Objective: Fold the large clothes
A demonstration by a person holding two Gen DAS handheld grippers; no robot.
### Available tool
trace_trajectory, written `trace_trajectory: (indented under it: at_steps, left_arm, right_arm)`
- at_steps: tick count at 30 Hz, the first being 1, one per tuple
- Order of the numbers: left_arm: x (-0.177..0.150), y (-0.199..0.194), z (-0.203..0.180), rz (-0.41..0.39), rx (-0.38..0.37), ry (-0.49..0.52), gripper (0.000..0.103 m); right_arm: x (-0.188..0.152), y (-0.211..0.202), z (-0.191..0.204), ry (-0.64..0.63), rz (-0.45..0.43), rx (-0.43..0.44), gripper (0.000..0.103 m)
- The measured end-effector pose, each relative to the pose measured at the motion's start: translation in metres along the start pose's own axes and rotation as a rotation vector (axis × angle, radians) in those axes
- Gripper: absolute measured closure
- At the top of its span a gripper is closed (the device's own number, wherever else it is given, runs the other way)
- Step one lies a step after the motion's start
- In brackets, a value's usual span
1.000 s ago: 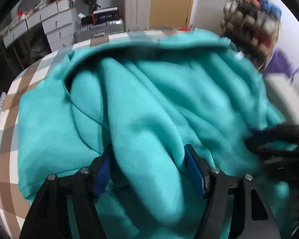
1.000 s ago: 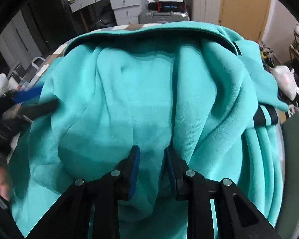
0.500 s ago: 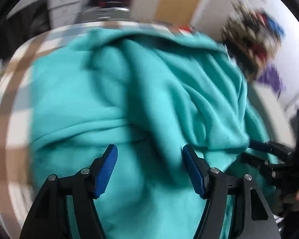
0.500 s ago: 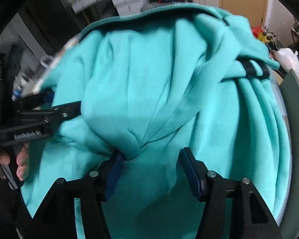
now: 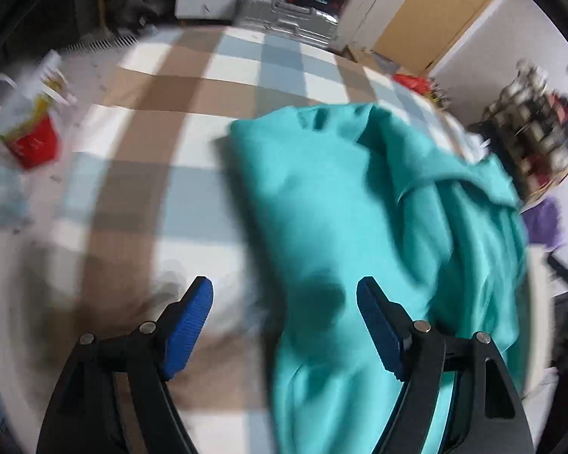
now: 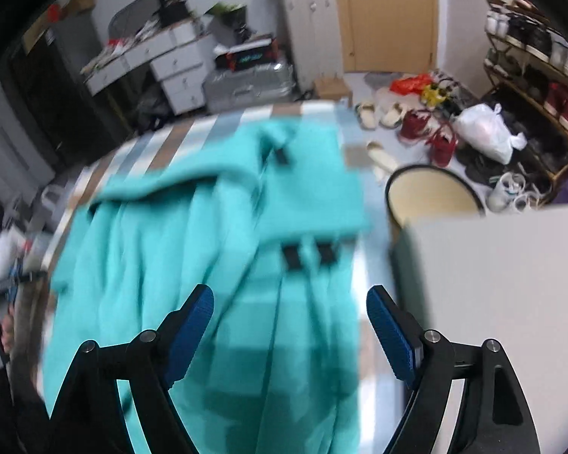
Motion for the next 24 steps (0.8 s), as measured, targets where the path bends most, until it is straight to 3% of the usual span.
trace_trajectory:
  at_steps: [2,5,10,11,13,14,18,24]
  left_arm:
    - [0.005,0.02,-0.006,0.079,-0.027,-0.023,0.028]
    - [0.009,0.043,-0.024,0.166,-0.029,0.037,0.028]
    - [0.011,0.062,-0.054,0.192,0.081,0.199,0.029]
    - [0.012,0.066,-0.058,0.188,0.097,0.219,0.033]
    - [0.016,0.07,-0.061,0.182,0.106,0.238,0.043]
    - [0.019,0.072,-0.062,0.181,0.103,0.244,0.05]
    - [0.034,0.077,-0.067,0.21,0.121,0.293,0.057]
    - [0.074,0.082,-0.057,0.21,0.261,0.304,0.06]
  right_arm:
    - [0.028,0.029,-0.007,0.027,0.034,0.006,0.018]
    - [0.048,0.074,-0.021,0.034,0.114,-0.072,0.018]
    - [0.053,0.125,-0.018,-0.029,0.237,-0.085,0.022]
    - [0.051,0.126,-0.018,-0.035,0.236,-0.077,0.026]
    - [0.046,0.125,-0.018,-0.006,0.24,0.005,0.046]
    - [0.044,0.123,-0.017,0.0,0.241,0.027,0.05]
    - [0.038,0.115,-0.001,-0.034,0.224,0.047,0.067]
    - [0.046,0.123,0.053,-0.117,0.212,0.083,0.072]
Point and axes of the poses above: each gripper's, at about its wrist camera, not at the fingertips, and y roughly the way its jaws point, z to its left, x to its top, the point moved 5 cm from there along y, roughly the way its jaws point, and after that the axes turned 4 degrees about y, right-handed, at the moved point
